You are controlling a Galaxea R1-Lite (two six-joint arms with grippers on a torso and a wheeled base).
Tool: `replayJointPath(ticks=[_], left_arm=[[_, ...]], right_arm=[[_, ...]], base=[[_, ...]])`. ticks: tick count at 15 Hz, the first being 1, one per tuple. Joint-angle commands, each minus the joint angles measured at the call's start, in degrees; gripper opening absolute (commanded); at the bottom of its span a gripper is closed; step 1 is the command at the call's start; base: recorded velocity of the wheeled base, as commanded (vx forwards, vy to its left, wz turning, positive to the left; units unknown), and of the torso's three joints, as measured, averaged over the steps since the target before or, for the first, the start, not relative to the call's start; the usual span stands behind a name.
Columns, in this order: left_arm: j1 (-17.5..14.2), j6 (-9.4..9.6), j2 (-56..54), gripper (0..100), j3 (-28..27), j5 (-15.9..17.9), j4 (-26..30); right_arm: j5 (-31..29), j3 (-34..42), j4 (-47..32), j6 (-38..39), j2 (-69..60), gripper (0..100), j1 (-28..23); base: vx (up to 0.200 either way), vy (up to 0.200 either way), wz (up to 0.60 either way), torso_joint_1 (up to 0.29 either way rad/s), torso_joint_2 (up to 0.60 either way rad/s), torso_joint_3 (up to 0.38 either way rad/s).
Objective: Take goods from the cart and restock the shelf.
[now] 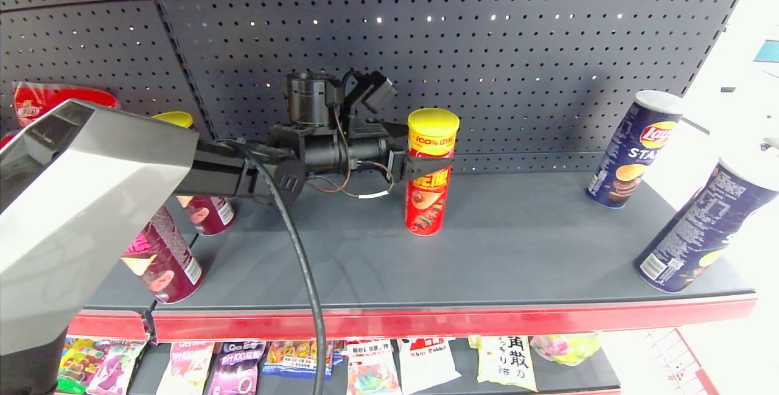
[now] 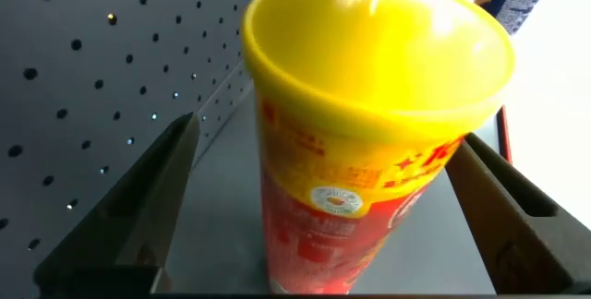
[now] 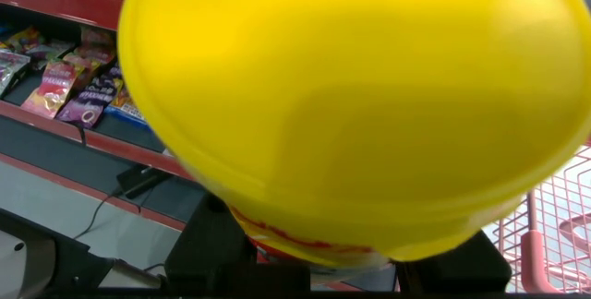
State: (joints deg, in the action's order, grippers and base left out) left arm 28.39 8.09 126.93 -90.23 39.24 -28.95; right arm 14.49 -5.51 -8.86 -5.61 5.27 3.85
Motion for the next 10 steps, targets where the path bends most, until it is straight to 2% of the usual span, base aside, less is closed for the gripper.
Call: replayJointPath(ticks=[1, 6, 9, 10], left_arm=[[0.0, -0.01, 0.1, 0, -0.2, -0.1, -0.1], [1.2, 0.17, -0.5, 0, 1.0, -0.1, -0.1], [1.1, 0.26, -5.4, 0, 7.9, 0.3, 0.0], [1.1, 0.26, -9.2, 0, 13.2, 0.6, -0.1]], right_arm=[[0.0, 0.0, 0.0, 0.0, 0.1, 0, 0.0], [-0.1, 0.1, 0.0, 0.0, 0.1, 0, 0.0], [-0.1, 0.1, 0.0, 0.0, 0.1, 0, 0.0], [-0.1, 0.0, 0.0, 0.0, 0.1, 0, 0.0]], base=[[0.000, 0.000, 0.00, 0.000, 0.00, 0.000], [0.000, 0.000, 0.00, 0.000, 0.00, 0.000], [0.000, 0.000, 0.00, 0.000, 0.00, 0.000], [0.000, 0.000, 0.00, 0.000, 0.00, 0.000]])
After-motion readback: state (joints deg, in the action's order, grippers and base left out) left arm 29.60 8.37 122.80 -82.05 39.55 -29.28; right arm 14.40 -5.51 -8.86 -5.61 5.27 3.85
